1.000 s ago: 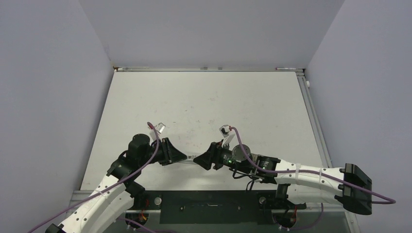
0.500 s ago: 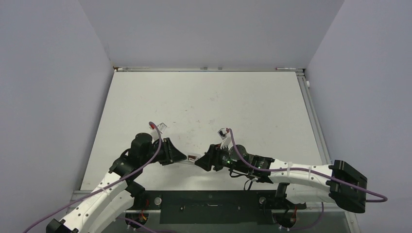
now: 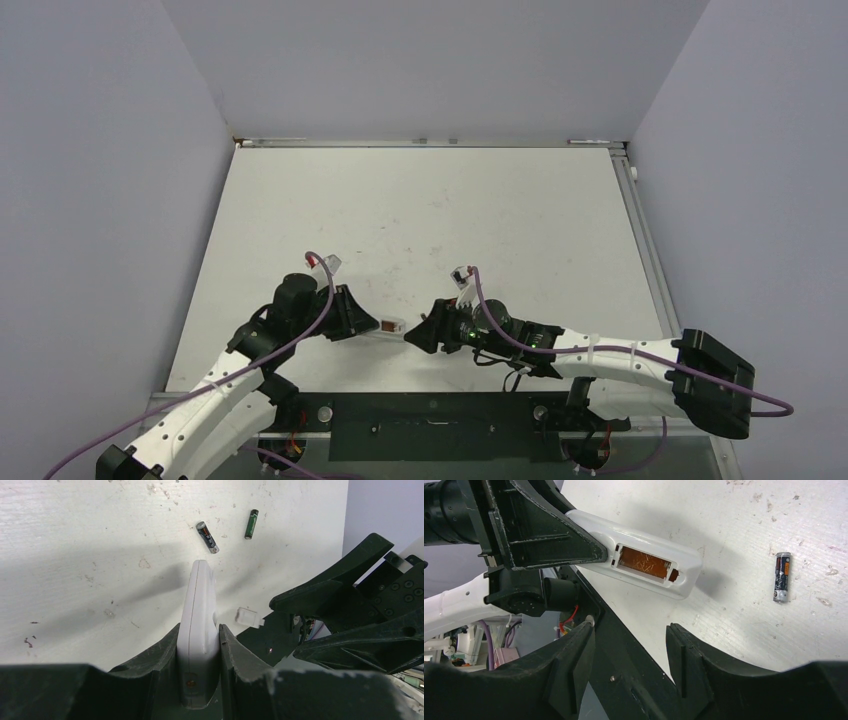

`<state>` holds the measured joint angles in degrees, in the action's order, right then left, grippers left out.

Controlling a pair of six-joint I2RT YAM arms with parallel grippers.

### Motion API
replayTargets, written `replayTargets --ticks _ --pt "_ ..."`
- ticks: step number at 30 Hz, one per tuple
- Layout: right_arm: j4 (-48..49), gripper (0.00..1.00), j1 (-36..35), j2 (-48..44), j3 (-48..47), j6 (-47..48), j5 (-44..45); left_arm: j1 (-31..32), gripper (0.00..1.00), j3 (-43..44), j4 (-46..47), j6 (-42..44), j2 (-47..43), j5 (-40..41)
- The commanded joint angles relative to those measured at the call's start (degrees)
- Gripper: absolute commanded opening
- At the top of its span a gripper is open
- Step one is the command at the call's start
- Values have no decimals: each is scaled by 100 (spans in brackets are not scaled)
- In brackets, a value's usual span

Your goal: Load the batteries into the remote control

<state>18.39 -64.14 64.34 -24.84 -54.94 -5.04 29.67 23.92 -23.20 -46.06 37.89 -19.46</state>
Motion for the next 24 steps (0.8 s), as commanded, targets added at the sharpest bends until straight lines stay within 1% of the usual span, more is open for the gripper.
replayTargets --ticks 1,7,14,22,24 --pt "320 53 58 47 66 -35 -6 30 0 317 44 74 -1 246" --pt "-15 54 68 -96 69 75 31 30 0 307 111 37 -18 142" --pt "-779 55 77 -425 -54 328 168 30 0 131 502 -206 11 -284" --pt "-2483 57 -6 -576 -538 770 348 30 0 -259 1121 -632 98 -803" --pt "-3034 56 -169 -527 -727 824 631 30 0 -318 1211 -676 115 -850"
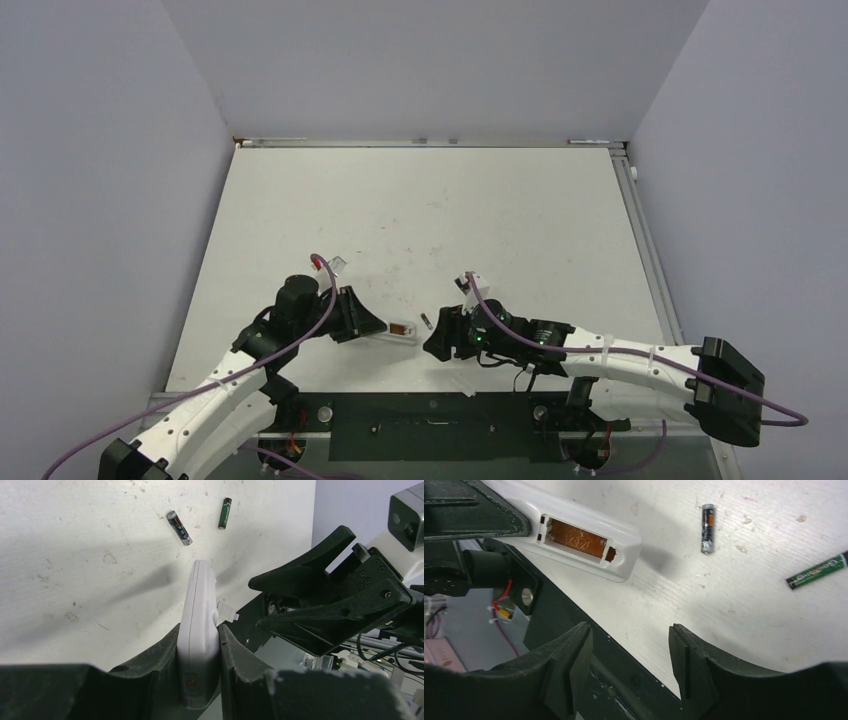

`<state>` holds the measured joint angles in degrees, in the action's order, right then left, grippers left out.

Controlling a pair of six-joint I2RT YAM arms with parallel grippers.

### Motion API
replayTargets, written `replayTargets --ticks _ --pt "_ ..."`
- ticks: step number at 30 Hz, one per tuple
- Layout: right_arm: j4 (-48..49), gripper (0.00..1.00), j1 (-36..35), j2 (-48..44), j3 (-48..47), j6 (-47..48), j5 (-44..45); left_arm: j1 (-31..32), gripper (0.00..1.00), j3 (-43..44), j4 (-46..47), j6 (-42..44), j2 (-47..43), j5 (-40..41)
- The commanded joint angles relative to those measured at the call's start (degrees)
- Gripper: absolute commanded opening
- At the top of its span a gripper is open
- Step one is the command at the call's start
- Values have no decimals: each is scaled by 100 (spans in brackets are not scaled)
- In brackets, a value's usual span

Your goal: Load the batteries into the remote control

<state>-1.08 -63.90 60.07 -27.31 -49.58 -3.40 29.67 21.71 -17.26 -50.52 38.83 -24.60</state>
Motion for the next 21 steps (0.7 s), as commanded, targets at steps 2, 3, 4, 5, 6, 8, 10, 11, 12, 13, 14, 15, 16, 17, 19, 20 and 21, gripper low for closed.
replayTargets --ticks 2,3,4,5,6,8,10,11,12,13,14,15,16,17,19,20,21 --pt "-1647 56 -390 -53 -666 273 811 30 0 -142 672 -262 28 -363" --pt "-1925 56 -486 -16 -749 204 1046 30 0 -156 700 -271 30 -369" --pt "-2167 56 -588 5 -824 133 1222 30 0 -165 722 -281 36 -370" --pt "-2394 55 -687 38 -903 70 1376 30 0 -172 730 -283 37 -381" --pt "-2597 54 -806 77 -952 4 1518 30 0 -176 741 -287 41 -380" --pt "-2922 54 -1036 204 -1051 -135 1776 30 0 -185 749 -291 46 -388" --pt "-3178 54 -1254 376 -1123 -253 1974 30 0 -193 765 -292 60 -410" --pt "-3252 53 -1358 489 -1147 -310 2047 30 0 -194 767 -292 63 -416" --pt "-3321 53 -1434 596 -1179 -353 2101 30 0 -194 768 -296 63 -426" --pt "-3377 53 -1496 719 -1206 -387 2153 30 0 -194 768 -300 63 -436" --pt "-3428 53 -1557 846 -1238 -424 2207 30 0 -194 768 -300 52 -454" --pt "-3478 53 -1608 979 -1268 -443 2254 30 0 -194 762 -307 42 -457" --pt "-3501 53 -1642 1107 -1297 -459 2299 30 0 -194 755 -309 22 -468" --pt "-3521 53 -1674 1224 -1321 -464 2321 30 0 -194 746 -309 9 -467" --pt "-3520 52 -1711 1436 -1366 -462 2350 30 0 -182 722 -311 -28 -467" --pt "-3496 52 -1720 1520 -1385 -446 2350 30 0 -185 718 -309 -39 -467" --pt "-3461 52 -1723 1589 -1398 -420 2347 30 0 -185 711 -309 -42 -468"
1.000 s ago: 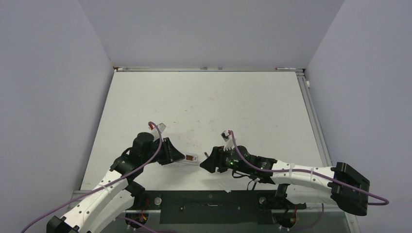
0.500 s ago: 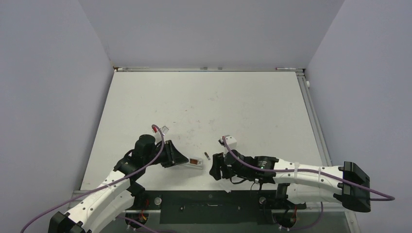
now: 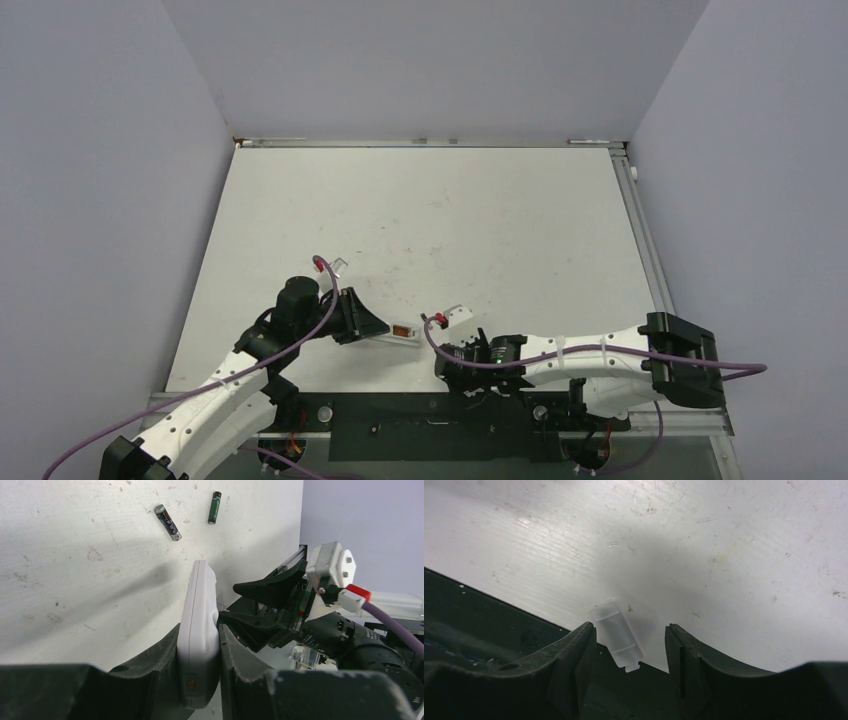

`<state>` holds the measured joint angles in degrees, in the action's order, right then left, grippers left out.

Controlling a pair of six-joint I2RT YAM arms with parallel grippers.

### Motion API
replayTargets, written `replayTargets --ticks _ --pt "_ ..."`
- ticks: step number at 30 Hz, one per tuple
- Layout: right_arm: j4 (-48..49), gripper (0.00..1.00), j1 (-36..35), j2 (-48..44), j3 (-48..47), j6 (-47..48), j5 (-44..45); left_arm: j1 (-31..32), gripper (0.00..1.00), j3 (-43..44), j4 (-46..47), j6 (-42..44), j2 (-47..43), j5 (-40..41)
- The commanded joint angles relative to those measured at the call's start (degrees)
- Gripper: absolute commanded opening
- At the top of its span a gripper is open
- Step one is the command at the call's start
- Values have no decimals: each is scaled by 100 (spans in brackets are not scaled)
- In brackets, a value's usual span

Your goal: Load the batteries into the remote control

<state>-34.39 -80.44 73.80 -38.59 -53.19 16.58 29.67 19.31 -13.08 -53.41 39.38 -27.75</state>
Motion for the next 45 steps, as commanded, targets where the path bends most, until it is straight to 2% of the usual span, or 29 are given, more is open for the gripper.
replayTargets --ticks 1,13,27,35,39,45 --pt "-92 51 -72 304 -280 -44 350 30 0 48 288 -21 -108 -155" --pt "489 49 -76 594 -172 37 -67 26 0 29 305 28 -47 -185" --pt "236 39 -72 752 7 -149 -23 27 0 11 338 33 -27 -179" --pt "163 29 -77 662 216 -352 18 23 0 37 350 32 2 -183" --pt "102 18 -37 600 271 -468 124 30 0 45 326 41 -7 -185" --pt "-30 11 325 574 250 -488 298 28 0 55 300 37 -44 -171"
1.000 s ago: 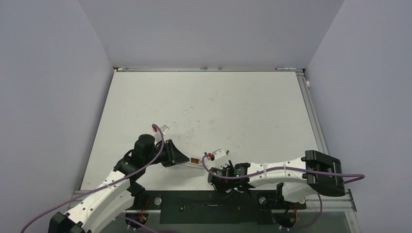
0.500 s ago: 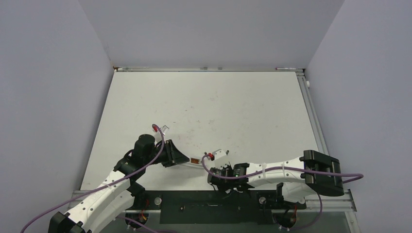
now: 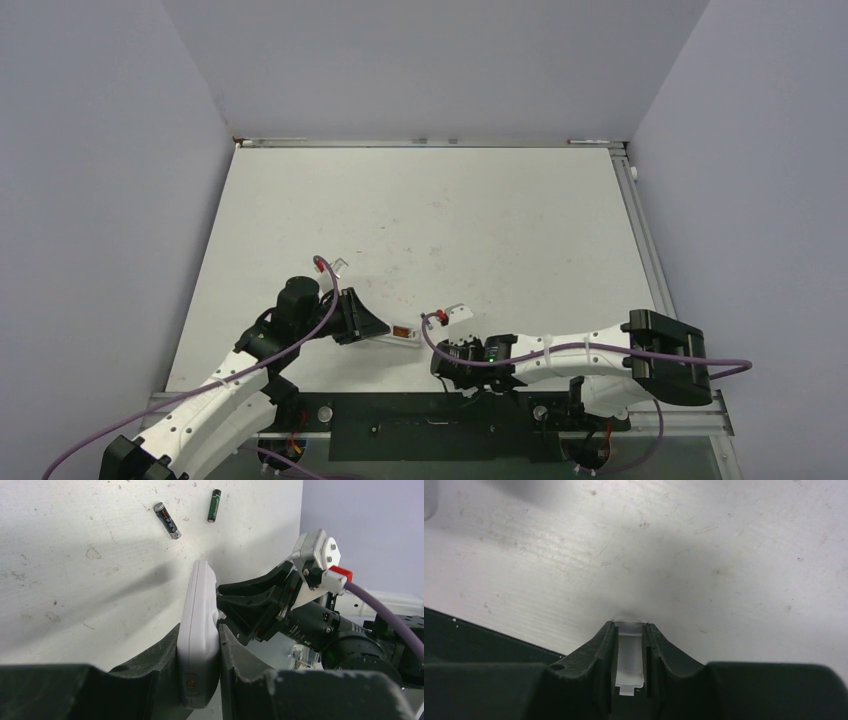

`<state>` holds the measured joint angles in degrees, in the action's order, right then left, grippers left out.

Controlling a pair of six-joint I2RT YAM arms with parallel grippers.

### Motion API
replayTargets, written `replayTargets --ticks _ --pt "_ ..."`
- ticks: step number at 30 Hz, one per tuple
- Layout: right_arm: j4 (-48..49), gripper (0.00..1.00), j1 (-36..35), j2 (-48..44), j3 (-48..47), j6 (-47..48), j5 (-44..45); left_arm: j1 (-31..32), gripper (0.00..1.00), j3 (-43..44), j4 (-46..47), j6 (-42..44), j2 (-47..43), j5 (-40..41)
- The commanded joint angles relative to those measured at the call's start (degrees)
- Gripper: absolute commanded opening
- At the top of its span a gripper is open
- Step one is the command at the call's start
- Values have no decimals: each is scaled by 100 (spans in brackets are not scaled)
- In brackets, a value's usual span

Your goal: Load the batteries into the remote control

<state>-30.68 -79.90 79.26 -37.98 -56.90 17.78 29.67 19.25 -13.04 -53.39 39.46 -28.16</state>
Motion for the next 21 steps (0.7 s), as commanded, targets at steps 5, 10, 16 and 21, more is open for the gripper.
replayTargets --ticks 5,10,16,21 --pt "-699 9 697 -35 34 -70 493 26 0 57 252 39 -111 -120" --pt "-889 9 1169 -60 -135 34 793 22 0 22 264 39 -141 -121" --pt "-780 9 2059 -163 -161 447 844 24 0 20 343 60 -81 -127" --pt "-447 9 3051 -177 -117 996 690 23 0 -38 523 25 71 -173"
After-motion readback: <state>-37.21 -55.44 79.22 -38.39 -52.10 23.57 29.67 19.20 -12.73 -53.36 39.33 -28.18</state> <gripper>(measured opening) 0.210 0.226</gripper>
